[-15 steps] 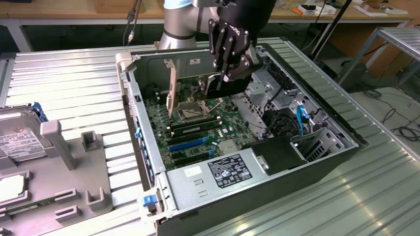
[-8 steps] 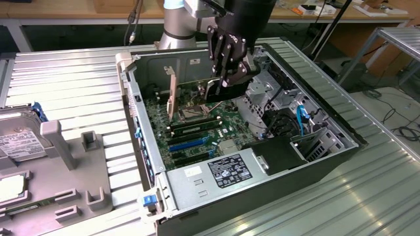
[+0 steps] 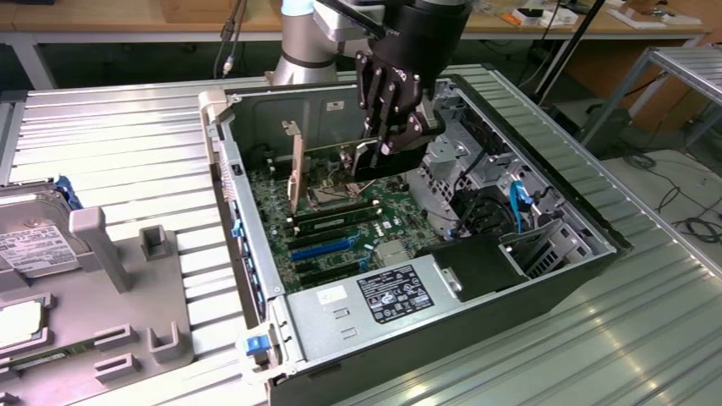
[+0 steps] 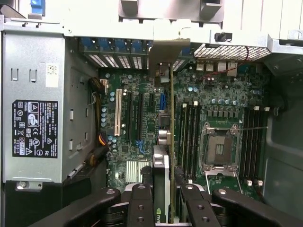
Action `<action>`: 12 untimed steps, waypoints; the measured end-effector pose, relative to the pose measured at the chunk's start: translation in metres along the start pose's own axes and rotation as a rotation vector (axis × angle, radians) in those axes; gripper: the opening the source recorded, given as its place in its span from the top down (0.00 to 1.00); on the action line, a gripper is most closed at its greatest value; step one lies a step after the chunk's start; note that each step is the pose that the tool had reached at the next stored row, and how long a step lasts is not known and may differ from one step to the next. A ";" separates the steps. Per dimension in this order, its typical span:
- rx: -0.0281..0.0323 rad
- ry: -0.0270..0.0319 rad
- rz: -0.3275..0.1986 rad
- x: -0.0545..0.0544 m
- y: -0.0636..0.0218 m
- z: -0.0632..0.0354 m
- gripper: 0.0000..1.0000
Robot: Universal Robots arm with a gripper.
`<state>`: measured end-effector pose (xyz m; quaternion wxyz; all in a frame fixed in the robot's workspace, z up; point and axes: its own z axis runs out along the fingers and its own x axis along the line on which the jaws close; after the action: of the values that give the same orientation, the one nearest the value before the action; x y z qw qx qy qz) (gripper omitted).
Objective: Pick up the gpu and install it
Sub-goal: 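Insert the gpu into the slot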
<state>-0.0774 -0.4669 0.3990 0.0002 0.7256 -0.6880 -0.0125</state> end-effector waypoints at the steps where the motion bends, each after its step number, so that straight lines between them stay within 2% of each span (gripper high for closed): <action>1: 0.0000 0.0000 0.000 0.000 0.0000 0.0000 0.73; 12: 0.0000 0.0001 0.000 0.000 0.0000 0.0003 0.73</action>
<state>-0.0774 -0.4668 0.3988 0.0002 0.7256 -0.6880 -0.0125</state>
